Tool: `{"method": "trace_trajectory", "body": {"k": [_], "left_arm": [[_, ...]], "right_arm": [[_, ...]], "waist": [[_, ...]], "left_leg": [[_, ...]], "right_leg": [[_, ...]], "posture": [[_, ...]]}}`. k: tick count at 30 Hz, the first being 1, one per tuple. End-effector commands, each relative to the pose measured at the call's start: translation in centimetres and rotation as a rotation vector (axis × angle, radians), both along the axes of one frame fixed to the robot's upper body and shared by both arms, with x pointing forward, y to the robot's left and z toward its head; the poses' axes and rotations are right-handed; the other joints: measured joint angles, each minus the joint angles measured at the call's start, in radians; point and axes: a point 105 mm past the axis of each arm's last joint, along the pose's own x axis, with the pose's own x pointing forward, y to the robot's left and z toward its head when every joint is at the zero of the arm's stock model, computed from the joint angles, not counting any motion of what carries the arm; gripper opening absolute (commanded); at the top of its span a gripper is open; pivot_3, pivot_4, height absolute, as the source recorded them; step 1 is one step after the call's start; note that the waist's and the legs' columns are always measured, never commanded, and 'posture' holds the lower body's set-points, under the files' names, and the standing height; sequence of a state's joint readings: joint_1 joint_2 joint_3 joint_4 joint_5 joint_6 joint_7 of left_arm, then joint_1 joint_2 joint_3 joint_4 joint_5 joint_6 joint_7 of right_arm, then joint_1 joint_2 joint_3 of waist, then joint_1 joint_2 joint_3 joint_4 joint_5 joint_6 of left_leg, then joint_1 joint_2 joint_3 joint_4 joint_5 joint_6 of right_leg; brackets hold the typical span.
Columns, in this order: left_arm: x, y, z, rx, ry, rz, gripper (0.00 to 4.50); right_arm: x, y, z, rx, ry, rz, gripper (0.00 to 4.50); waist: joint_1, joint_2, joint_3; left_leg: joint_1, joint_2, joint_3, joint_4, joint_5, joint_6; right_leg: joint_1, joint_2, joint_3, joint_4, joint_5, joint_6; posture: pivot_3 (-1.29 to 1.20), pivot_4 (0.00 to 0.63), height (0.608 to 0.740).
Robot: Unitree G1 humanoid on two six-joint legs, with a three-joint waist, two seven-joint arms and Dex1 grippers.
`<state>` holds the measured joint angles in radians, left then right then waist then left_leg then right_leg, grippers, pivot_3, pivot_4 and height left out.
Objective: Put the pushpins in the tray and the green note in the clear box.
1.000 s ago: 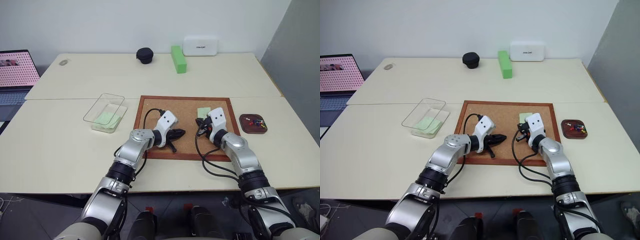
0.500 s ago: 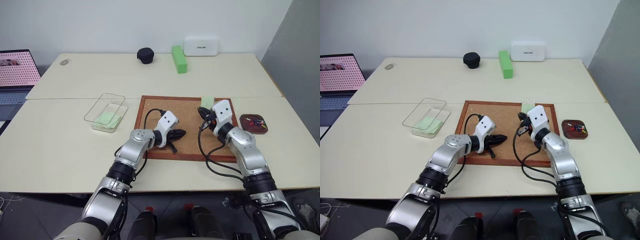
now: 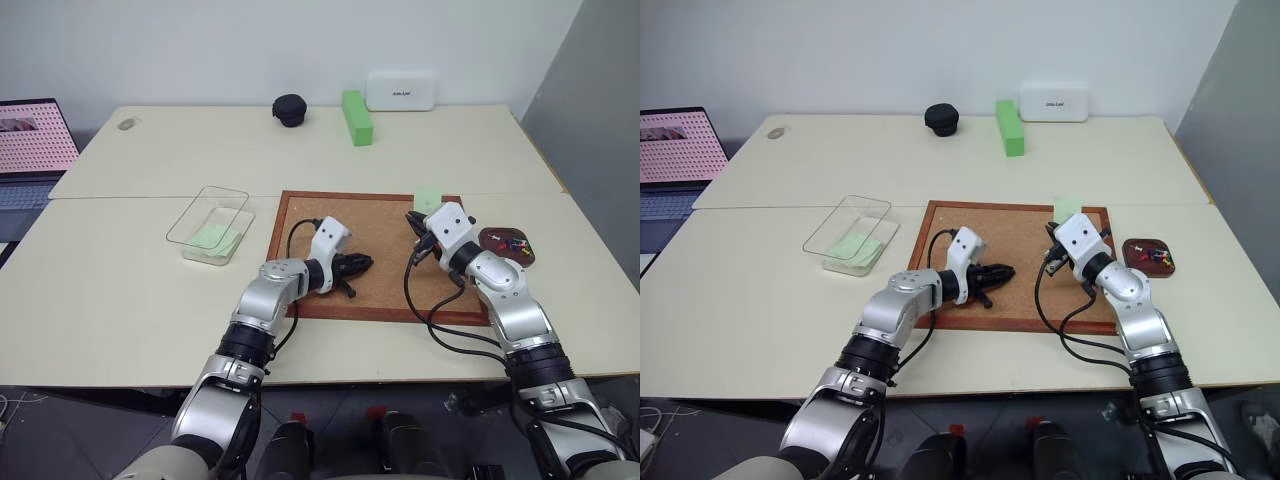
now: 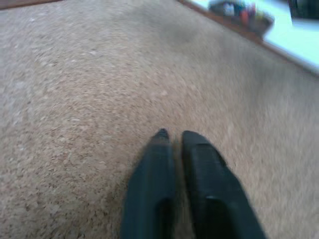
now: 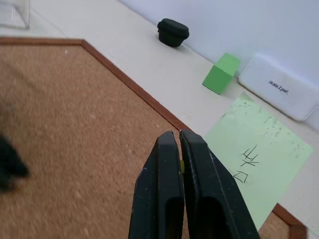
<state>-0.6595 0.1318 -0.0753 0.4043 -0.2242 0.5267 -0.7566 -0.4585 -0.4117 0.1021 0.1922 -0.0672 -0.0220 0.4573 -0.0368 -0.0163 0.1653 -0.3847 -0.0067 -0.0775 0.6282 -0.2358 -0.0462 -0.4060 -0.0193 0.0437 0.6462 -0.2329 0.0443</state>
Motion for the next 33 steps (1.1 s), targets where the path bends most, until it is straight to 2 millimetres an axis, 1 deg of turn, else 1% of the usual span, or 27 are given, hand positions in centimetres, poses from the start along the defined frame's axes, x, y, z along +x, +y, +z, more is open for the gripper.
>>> {"method": "trace_trajectory", "body": {"k": [1,2,3,5,6,7,8,10,11,12,15,18,21,27,30,33], "left_arm": [[0.6,-0.3,3.7,-0.122,-0.034,0.012,1.55],[0.6,-0.3,3.9,-0.136,-0.027,0.013,1.85],[0.6,-0.4,4.0,-0.149,-0.022,0.012,1.94],[0.2,-0.7,4.6,-0.192,-0.006,-0.013,2.38],[0.0,-0.9,5.0,-0.221,0.007,-0.028,2.49],[-0.1,-1.1,5.5,-0.26,0.03,-0.037,2.75],[-0.2,-1.2,5.9,-0.295,0.048,-0.046,2.93],[-0.3,-1.2,6.5,-0.336,0.075,-0.059,3.45],[-0.3,-1.3,6.7,-0.351,0.086,-0.061,3.6],[-0.3,-1.3,6.8,-0.359,0.093,-0.062,3.85],[-0.3,-1.4,6.8,-0.399,0.141,-0.068,4.4],[-0.6,-1.7,7.2,-0.456,0.185,-0.093,4.45],[-0.6,-1.9,7.3,-0.477,0.213,-0.102,4.45],[-0.8,-2.4,7.6,-0.479,0.228,-0.139,4.45],[-0.8,-2.6,7.7,-0.482,0.224,-0.143,4.45],[-0.4,-2.3,7.7,-0.484,0.219,-0.117,4.08]], "right_arm": [[-0.2,0.1,1.5,-0.073,-0.089,0.03,0.0],[-0.2,0.1,1.4,-0.093,-0.094,0.035,0.0],[-0.3,0.2,1.2,-0.116,-0.097,0.043,0.0],[-0.6,0.3,0.5,-0.198,-0.102,0.077,0.0],[-0.8,0.2,0.2,-0.231,-0.104,0.09,0.0],[-0.9,0.1,0.0,-0.253,-0.107,0.098,0.0],[-1.0,-0.1,0.0,-0.263,-0.112,0.102,0.0],[-1.1,-0.1,0.2,-0.273,-0.128,0.112,0.0],[-1.3,0.0,0.3,-0.273,-0.139,0.12,0.0],[-1.4,0.1,0.5,-0.273,-0.146,0.125,0.0],[-3.1,1.4,1.4,-0.251,-0.2,0.203,0.0],[-4.8,2.7,1.6,-0.266,-0.232,0.271,0.0],[-5.7,4.1,1.7,-0.273,-0.254,0.313,0.0],[-6.6,6.3,2.5,-0.261,-0.303,0.372,0.0],[-6.8,6.7,2.6,-0.246,-0.304,0.38,0.0],[-6.7,6.7,2.6,-0.246,-0.305,0.377,0.0]], "waist": [[-0.002,0.0,0.0],[-0.002,0.0,0.0],[-0.001,0.0,0.0],[-0.001,0.0,0.0],[-0.001,0.0,0.0],[-0.001,0.0,0.0],[-0.001,-0.001,0.0],[-0.001,-0.001,0.001],[-0.002,-0.001,0.001],[-0.003,-0.001,0.001],[-0.002,-0.001,0.001],[-0.002,-0.002,0.001],[-0.002,-0.002,0.001],[-0.002,-0.003,0.002],[-0.001,-0.003,0.002],[0.0,-0.004,0.002]], "left_leg": [[0.0,0.0,0.0,0.0,0.0,0.0],[0.0,0.0,0.0,0.0,0.0,0.0],[0.0,0.0,0.0,0.0,0.0,0.0],[0.0,0.0,0.0,0.0,0.0,0.0],[0.0,0.0,0.0,0.0,0.0,0.0],[0.0,0.0,0.0,0.0,0.0,0.0],[0.0,0.0,0.0,0.0,0.0,0.0],[0.0,0.0,0.0,0.0,0.0,0.0],[0.0,0.0,0.0,0.0,0.0,0.0],[0.0,0.0,0.0,0.0,0.0,0.0],[0.0,0.0,0.0,0.0,0.0,0.0],[-0.001,0.0,0.0,0.0,0.0,-0.001],[0.0,0.0,0.0,0.001,0.0,-0.001],[0.0,0.0,0.0,0.001,0.0,-0.001],[0.0,0.0,0.0,0.001,0.0,-0.001],[0.0,0.0,0.0,0.001,0.0,-0.001]], "right_leg": [[0.0,0.0,0.0,0.0,0.0,0.0],[0.0,0.0,0.0,0.0,0.0,0.0],[0.0,0.0,0.0,0.0,0.0,0.0],[0.0,0.0,0.0,0.0,0.0,0.0],[0.0,0.0,0.0,0.0,0.0,0.0],[0.0,0.0,0.0,0.0,0.0,0.0],[0.0,0.0,0.0,0.0,0.0,0.0],[0.0,0.0,0.0,0.0,0.0,0.0],[0.0,0.0,0.0,0.0,0.0,0.0],[0.0,0.0,0.0,0.0,0.0,0.0],[0.0,0.0,0.0,0.0,0.0,0.0],[0.0,0.0,0.0,-0.001,0.0,0.0],[0.0,0.0,0.0,0.0,0.0,0.0],[0.0,0.0,0.0,-0.001,0.0,0.0],[0.0,0.0,0.0,-0.001,0.0,0.0],[0.0,0.0,0.0,-0.001,0.0,0.0]], "posture": [[0.0,0.15,0.74],[0.0,0.15,0.74],[0.0,0.15,0.74],[0.0,0.15,0.74],[0.0,0.15,0.74],[0.0,0.15,0.74],[0.0,0.15,0.74],[0.0,0.15,0.74],[0.0,0.15,0.74],[0.0,0.15,0.74],[0.0,0.15,0.74],[0.0,0.15,0.74],[0.0,0.15,0.74],[0.0,0.15,0.74],[0.0,0.15,0.74],[0.0,0.15,0.74]]}}
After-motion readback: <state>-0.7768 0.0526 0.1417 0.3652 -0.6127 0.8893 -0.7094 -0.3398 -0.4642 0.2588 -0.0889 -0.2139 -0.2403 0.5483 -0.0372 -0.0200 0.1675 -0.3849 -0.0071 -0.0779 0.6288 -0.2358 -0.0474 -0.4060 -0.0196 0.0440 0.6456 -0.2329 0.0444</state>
